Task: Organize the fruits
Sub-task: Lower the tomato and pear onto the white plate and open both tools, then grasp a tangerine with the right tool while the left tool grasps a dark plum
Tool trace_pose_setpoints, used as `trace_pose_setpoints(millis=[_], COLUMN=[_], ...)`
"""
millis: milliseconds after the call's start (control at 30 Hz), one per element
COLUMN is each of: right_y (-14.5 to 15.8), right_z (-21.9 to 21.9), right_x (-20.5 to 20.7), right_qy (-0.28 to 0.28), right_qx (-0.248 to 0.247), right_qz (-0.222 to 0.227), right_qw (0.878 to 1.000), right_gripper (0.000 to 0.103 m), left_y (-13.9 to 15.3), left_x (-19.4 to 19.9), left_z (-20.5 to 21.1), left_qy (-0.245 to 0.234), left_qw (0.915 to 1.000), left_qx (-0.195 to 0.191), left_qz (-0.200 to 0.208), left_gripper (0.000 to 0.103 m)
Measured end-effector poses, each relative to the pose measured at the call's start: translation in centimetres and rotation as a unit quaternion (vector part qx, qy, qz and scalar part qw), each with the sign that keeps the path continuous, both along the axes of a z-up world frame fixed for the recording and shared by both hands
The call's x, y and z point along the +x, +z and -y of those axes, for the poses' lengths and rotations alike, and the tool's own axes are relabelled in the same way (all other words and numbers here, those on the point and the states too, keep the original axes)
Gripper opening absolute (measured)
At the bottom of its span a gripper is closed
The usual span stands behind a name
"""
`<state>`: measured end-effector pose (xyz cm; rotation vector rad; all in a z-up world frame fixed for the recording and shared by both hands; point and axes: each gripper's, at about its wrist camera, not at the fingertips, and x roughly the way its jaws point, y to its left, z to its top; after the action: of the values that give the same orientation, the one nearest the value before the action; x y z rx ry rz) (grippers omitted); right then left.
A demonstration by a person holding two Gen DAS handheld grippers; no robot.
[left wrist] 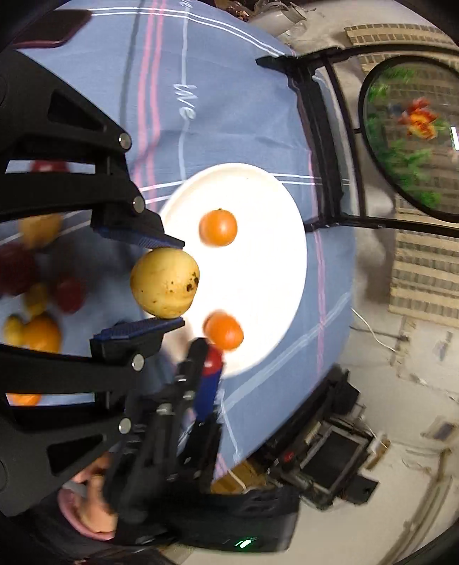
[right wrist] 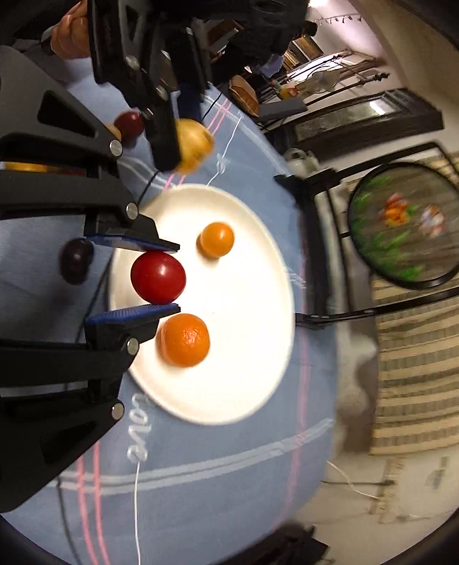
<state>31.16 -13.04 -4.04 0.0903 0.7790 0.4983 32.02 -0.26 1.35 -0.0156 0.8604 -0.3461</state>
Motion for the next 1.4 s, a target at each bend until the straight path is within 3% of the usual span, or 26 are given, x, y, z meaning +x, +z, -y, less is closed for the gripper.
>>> trace_pose_setpoints(millis=[100,367,400,433,467,500,600,733,833,1100,1233,1333,1400], right_y=[-1.1,-2.2,-2.2,-2.1,-1.8,-1.2,0.5,1.5,0.9,-0.2,-0.6,-1.5,-1.9], right_z=[-0.5,-1.0,-1.0,-0.8,-0.5,0.0,0.6,1.0,0.6,-1.9,-2.9,-3.1,-3.0], right_x=[1.0,1.7,1.8,1.7,1.4,1.1,-0.4,-3.7,-6.5,-12.4,-14.2,-15.0,-15.4], right_qy=[0.010,0.024,0.026,0.029,0.026,0.017,0.009,0.011,0.025,0.100,0.130,0.141,0.152], right_qx=[-0.008,-0.035,-0.034,-0.029,-0.022,-0.020,-0.023,-0.008,-0.005,-0.037,-0.063,-0.081,-0.078], right_qz=[-0.013,-0.014,-0.014,-0.012,-0.009,0.001,0.027,0.039,0.032,0.015,0.020,0.010,0.000], right_qw=[1.000,0.999,0.999,0.999,0.999,1.000,0.999,0.999,0.999,0.994,0.989,0.987,0.985], right_gripper=[0.029,0.030,0.036,0.047,0.053,0.056,0.056,0.058,0.058,0.058,0.058,0.058,0.058], left_y=[-1.5,-4.1,-4.2,-4.1,-3.6,-3.0,-0.3,1.6,0.4,-3.9,-5.8,-5.4,-5.7], left_x=[2.8,4.8,4.8,4.8,4.4,3.8,0.7,-4.7,-9.3,-18.4,-20.0,-20.3,-20.0], left_z=[0.5,1.2,1.2,1.1,0.7,0.3,-1.7,-4.2,-5.5,-6.5,-5.6,-5.0,-4.7], left_qy=[0.002,-0.007,-0.004,0.006,0.018,0.024,0.037,0.068,0.099,0.108,0.079,0.058,0.054], left_qw=[0.9997,0.9983,0.9980,0.9973,0.9967,0.9969,0.9980,0.9954,0.9927,0.9932,0.9963,0.9968,0.9977], left_qx=[0.016,0.047,0.053,0.066,0.076,0.074,0.044,0.019,0.016,-0.011,-0.001,0.001,0.004], left_qz=[-0.018,-0.034,-0.033,-0.031,-0.022,-0.011,0.025,0.065,0.066,0.042,0.034,0.054,0.043], left_gripper=[0.039,0.040,0.043,0.054,0.061,0.074,0.089,0.100,0.100,0.100,0.100,0.100,0.100])
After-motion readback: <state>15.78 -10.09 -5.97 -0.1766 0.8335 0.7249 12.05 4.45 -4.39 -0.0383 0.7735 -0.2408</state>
